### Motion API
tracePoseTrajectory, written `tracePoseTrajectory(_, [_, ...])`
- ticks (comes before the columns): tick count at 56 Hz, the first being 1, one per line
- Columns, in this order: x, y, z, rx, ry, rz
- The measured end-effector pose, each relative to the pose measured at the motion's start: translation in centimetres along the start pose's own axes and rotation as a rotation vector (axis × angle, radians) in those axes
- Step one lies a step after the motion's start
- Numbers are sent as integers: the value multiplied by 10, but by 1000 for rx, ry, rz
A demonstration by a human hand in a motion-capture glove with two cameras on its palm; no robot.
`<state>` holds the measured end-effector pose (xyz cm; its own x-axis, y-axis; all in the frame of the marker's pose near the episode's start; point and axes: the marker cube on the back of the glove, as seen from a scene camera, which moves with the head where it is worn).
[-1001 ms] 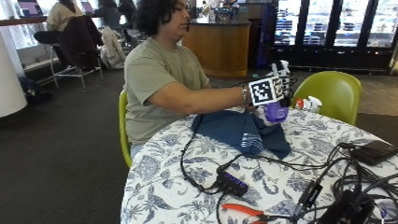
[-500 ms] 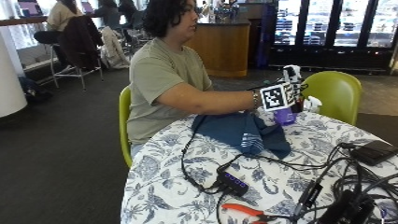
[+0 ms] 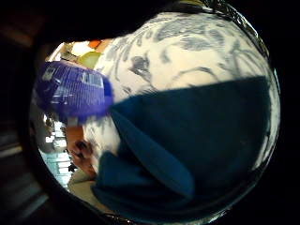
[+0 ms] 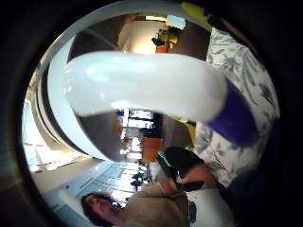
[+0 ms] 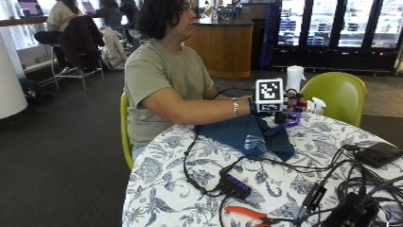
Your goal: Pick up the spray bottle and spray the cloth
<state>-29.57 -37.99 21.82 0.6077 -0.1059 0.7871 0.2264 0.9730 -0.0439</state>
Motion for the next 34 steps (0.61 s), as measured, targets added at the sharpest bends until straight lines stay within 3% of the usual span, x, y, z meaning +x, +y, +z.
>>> tracePoseTrajectory(22, [-4, 74, -81, -23, 558, -22])
tracePoseTrajectory(34, [-39, 107, -98, -101, 722, 43])
